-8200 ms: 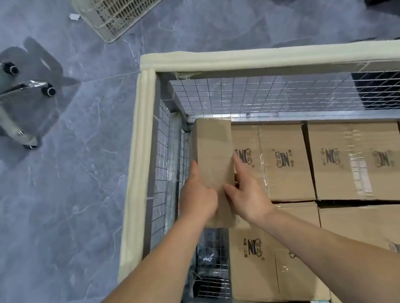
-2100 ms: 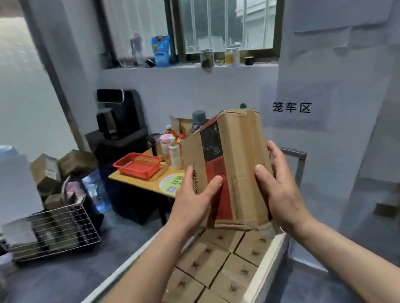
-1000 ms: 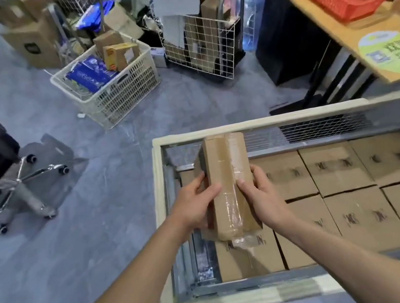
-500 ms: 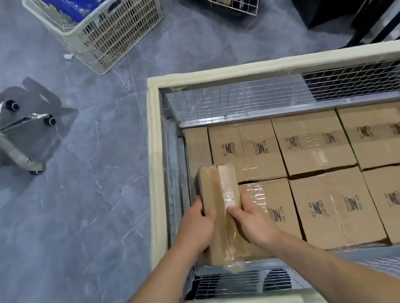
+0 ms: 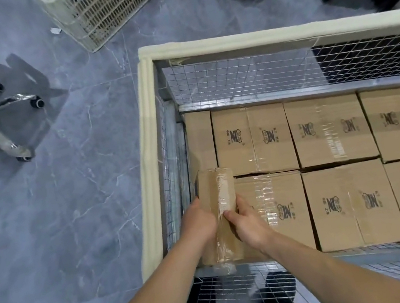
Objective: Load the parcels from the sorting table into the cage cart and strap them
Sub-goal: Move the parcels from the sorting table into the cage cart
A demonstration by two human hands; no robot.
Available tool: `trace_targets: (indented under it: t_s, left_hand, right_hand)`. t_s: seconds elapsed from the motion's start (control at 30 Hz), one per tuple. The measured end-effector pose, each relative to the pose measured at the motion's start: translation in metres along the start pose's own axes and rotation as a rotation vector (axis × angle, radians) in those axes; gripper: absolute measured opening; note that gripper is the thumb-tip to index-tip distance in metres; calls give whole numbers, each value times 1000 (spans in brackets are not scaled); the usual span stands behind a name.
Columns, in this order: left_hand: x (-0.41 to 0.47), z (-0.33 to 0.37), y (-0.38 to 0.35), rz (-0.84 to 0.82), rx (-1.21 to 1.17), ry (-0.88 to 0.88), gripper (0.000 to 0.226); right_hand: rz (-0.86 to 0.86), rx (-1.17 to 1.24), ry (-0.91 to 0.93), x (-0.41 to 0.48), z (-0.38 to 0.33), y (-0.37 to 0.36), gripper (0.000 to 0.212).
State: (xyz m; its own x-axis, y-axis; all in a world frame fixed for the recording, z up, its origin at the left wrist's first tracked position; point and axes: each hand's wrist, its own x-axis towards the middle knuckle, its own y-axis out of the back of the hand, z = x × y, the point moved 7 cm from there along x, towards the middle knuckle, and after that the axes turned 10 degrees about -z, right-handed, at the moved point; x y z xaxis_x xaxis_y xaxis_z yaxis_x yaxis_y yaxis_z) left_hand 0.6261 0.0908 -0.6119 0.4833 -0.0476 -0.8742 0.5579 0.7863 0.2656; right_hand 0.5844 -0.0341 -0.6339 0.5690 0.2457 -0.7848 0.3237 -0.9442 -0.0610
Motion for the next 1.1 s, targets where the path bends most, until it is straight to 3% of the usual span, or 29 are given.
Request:
trace_targets:
  t_s: [0.27, 0.5, 0.57, 0.73, 0.83, 1.1]
  left_hand:
    - [23, -25, -8, 117, 152, 137, 32]
    - [45, -33, -23, 139, 629, 175, 35]
    - [54, -34, -29, 116, 681, 190, 45]
    - [76, -51, -50, 24, 619, 224, 86]
    - [81, -56, -56, -14, 542, 279, 89]
    - [76, -44, -51, -62, 492, 309, 94]
  right_hand:
    - [1, -198, 5, 26, 18, 5, 59]
    - [-6, -408, -63, 57, 47, 8, 54]
    - [-20, -523, -60, 67, 51, 7, 49]
    - [-42, -737, -84, 88, 60, 2, 62]
    - [-41, -786, -111, 94, 66, -4, 83]
    - [-91, -888, -170, 94, 61, 1, 92]
